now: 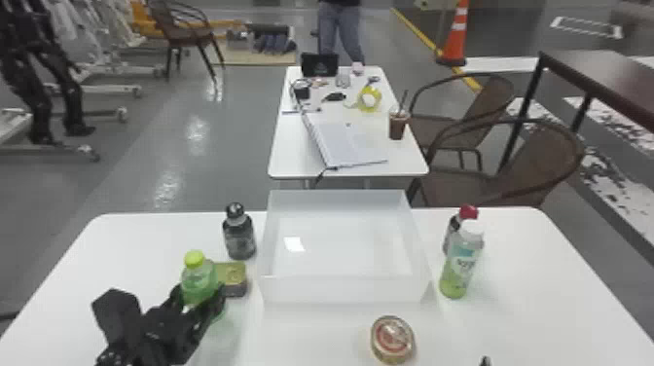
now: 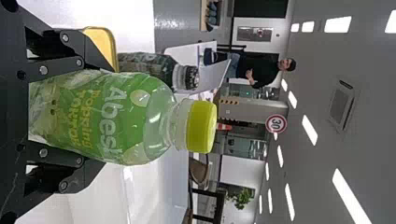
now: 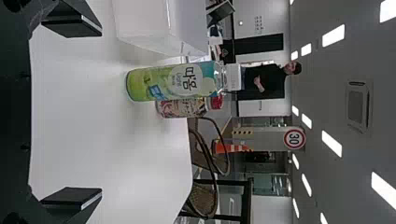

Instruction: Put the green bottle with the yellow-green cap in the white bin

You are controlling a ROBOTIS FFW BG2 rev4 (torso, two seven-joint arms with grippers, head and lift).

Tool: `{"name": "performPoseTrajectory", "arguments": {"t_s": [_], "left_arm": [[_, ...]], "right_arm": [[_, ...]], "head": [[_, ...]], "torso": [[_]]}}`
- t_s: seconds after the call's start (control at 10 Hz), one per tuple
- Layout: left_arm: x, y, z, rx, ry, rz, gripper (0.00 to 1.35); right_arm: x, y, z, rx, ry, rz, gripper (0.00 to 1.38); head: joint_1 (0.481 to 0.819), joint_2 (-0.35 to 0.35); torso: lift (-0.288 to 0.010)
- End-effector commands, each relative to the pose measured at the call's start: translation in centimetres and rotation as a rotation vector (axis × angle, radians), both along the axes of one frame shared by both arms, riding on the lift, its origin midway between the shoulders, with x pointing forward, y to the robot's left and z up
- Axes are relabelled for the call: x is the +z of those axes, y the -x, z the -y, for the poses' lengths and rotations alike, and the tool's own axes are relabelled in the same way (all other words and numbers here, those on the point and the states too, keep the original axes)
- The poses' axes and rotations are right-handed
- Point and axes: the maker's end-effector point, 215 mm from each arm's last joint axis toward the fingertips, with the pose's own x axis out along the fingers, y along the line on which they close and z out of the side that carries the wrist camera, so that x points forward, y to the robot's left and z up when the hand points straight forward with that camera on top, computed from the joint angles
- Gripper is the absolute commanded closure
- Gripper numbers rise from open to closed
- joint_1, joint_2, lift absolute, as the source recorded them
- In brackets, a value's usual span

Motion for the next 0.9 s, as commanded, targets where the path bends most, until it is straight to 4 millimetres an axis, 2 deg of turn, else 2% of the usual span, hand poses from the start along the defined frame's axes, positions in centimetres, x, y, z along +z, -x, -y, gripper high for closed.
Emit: {"name": "performPoseTrajectory", "arguments": {"t_s": [0.0, 0.1, 0.2, 0.3, 0.4, 0.5, 0.7, 0.8], "left_arm": [[4.4, -0.7, 0.1, 0.005, -0.072, 0.052, 0.8], [7.5, -1.6, 1.1, -0.005, -0.112, 0.102, 0.8], [9.4, -2.7, 2.7, -0.039, -0.126, 0.138, 0.8], [10.8, -3.9, 4.2, -0.07, -0.161, 0.166, 0.8], [11.3, -5.1, 6.1, -0.109, -0.223, 0.18, 0.8], [10.8, -6.0, 7.9, -0.147, -0.276, 0.171, 0.8], [8.6, -7.5, 11.6, -0.228, -0.307, 0.137, 0.8], [7.8, -8.1, 14.0, -0.283, -0.34, 0.134, 0.8]], "right_arm": [[-0.1, 0.0, 0.0, -0.001, -0.002, -0.002, 0.09], [-0.2, 0.1, 0.0, -0.001, -0.004, -0.004, 0.09], [-0.3, 0.0, -0.1, 0.0, -0.008, -0.006, 0.09], [-0.3, -0.2, -0.3, 0.004, -0.011, -0.004, 0.09], [-0.4, -0.3, -0.5, 0.009, -0.012, -0.004, 0.09], [-0.4, -0.3, -0.6, 0.012, -0.012, -0.004, 0.09], [-0.7, -0.3, -0.5, 0.008, -0.018, -0.009, 0.09], [-0.8, -0.2, -0.5, 0.008, -0.021, -0.011, 0.09]], "head": [[0.549, 0.0], [0.549, 0.0], [0.549, 0.0], [0.549, 0.0], [0.549, 0.0], [0.549, 0.0], [0.549, 0.0], [0.549, 0.0]], "torso": [[-0.1], [-0.1], [-0.1], [-0.1], [-0.1], [-0.1], [-0.1], [-0.1]]}}
